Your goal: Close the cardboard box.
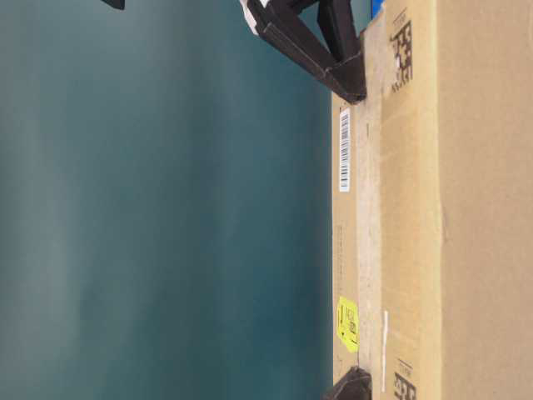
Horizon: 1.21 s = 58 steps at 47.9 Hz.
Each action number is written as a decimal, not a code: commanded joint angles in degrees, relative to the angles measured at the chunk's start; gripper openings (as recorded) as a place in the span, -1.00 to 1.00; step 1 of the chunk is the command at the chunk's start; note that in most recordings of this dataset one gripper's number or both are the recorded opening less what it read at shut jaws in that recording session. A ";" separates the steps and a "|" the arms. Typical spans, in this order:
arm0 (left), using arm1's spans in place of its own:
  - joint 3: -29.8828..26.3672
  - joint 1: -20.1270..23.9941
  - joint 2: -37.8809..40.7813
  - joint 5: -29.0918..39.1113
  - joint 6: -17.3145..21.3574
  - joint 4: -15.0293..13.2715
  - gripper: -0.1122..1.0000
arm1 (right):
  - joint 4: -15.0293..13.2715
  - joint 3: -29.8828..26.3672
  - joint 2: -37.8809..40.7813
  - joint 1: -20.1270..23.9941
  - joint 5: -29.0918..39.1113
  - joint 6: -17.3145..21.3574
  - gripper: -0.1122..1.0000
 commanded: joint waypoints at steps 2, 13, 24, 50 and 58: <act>-0.35 0.09 0.00 0.00 0.09 -0.09 -0.80 | 0.18 -0.35 -0.35 -0.18 -0.26 0.09 -0.79; -0.35 -0.62 0.18 0.00 0.09 -0.09 -0.80 | 0.09 -0.35 -0.35 -0.18 -0.44 0.09 -0.80; -0.35 -0.70 0.44 0.18 0.00 -0.09 -0.80 | 0.09 -0.35 -0.35 -0.18 -0.53 0.09 -0.80; -0.62 -0.70 1.23 0.44 -0.18 -0.18 -0.80 | 0.09 -0.53 -0.35 -0.18 -0.53 0.09 -0.80; -0.62 -0.62 1.23 0.53 -0.18 -0.18 -0.80 | 0.09 -0.53 -0.35 -0.18 -0.53 0.09 -0.79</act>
